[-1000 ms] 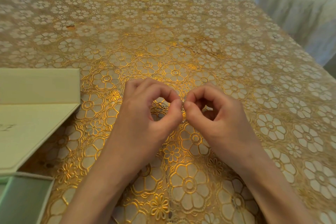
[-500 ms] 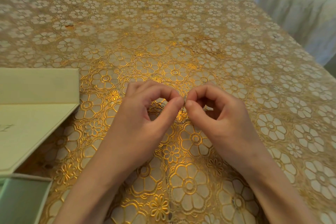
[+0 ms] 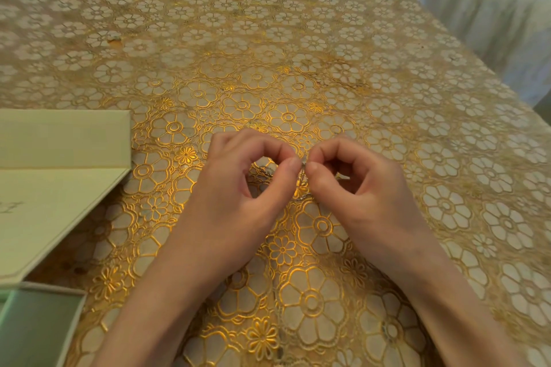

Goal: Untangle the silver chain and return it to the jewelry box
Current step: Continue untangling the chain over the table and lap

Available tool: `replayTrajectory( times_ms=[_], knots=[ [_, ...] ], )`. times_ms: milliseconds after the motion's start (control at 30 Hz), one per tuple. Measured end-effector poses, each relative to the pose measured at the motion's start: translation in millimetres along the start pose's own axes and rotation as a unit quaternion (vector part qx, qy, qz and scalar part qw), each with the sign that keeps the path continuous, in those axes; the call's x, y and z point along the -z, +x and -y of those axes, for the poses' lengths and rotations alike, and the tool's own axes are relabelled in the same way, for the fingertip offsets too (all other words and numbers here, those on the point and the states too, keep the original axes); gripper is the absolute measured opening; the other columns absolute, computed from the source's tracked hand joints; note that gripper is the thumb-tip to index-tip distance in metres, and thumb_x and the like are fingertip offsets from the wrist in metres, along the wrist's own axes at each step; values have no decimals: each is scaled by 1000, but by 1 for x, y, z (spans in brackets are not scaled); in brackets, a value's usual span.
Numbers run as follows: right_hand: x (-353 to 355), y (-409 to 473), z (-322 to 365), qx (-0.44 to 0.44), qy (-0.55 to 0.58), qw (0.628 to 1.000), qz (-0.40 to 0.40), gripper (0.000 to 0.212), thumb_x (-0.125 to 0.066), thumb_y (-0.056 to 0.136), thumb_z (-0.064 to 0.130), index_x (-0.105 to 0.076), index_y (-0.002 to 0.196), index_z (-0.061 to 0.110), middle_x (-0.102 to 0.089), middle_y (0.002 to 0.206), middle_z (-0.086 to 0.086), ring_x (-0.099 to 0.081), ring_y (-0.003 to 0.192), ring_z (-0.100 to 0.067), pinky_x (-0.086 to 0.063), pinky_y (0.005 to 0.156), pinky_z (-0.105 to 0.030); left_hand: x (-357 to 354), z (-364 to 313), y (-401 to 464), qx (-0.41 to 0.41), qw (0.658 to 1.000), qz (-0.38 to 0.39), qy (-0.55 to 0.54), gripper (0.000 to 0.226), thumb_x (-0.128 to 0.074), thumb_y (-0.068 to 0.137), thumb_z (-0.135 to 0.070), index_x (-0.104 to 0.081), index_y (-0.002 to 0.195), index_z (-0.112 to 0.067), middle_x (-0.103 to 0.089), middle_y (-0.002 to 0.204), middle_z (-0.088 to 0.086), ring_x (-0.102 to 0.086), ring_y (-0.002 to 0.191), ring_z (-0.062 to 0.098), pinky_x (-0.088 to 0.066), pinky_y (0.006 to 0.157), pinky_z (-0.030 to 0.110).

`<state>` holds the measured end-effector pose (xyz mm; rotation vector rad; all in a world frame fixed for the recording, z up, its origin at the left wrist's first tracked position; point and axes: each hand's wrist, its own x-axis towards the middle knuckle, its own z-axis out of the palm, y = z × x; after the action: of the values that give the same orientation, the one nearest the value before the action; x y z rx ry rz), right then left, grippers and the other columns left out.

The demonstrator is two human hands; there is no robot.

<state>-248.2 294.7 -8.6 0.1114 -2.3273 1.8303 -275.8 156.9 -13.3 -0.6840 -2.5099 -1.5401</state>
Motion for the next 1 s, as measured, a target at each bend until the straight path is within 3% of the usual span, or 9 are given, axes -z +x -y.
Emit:
replayTrajectory(
  times_ms=[1000],
  knots=[
    [-1, 1, -2, 8, 14, 999, -37, 10, -57, 76, 20, -57, 67, 24, -52, 64, 15, -47, 58, 0, -37, 55, -10, 1, -2, 1, -2, 1000, -19, -21, 12, -49, 77, -44, -55, 73, -35, -56, 87, -26, -45, 79, -6, -30, 73, 6]
  ],
)
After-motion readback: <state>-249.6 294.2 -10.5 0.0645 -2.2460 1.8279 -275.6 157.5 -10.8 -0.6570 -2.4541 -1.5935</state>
